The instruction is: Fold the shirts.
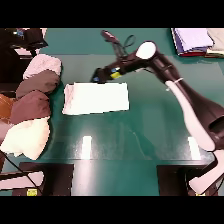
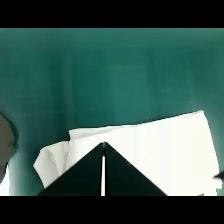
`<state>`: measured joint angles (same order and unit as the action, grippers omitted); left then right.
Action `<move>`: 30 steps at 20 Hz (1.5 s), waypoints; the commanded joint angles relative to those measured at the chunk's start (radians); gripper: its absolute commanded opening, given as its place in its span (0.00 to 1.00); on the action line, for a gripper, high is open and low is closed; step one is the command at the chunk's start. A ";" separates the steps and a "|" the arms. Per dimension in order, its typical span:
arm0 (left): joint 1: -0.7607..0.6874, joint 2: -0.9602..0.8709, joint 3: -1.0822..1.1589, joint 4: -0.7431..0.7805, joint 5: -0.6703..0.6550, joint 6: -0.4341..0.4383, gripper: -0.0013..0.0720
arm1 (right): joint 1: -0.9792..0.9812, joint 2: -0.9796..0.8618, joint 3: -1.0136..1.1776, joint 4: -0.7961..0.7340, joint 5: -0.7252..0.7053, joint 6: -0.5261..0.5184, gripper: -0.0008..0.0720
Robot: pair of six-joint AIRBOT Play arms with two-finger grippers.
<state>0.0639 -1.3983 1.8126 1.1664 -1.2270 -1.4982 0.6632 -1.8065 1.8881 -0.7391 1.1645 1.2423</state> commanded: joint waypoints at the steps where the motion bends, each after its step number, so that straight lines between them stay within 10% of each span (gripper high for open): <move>1: 0.014 0.013 0.000 0.000 -0.042 0.010 0.05 | -0.166 0.105 -0.243 -0.049 0.049 0.028 0.71; 7: 0.014 0.004 0.000 -0.014 -0.045 0.011 0.05 | -0.403 0.130 -0.548 -0.016 0.002 0.074 0.86; 15: -0.092 -0.008 -0.002 -0.013 -0.028 0.014 0.05 | -0.269 -0.138 -0.367 0.167 -0.028 0.055 0.80; 21: -0.192 -0.008 -0.002 -0.011 -0.016 0.014 0.05 | -0.196 -0.248 -0.163 0.188 -0.029 0.054 0.04; 30: -0.210 -0.008 -0.002 -0.014 -0.053 0.014 0.05 | -0.485 -0.024 -0.120 -0.098 0.057 0.103 0.03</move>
<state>-0.1429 -1.4063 1.8107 1.1538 -1.2663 -1.4845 0.2806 -1.9083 1.7603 -0.6762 1.1812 1.2991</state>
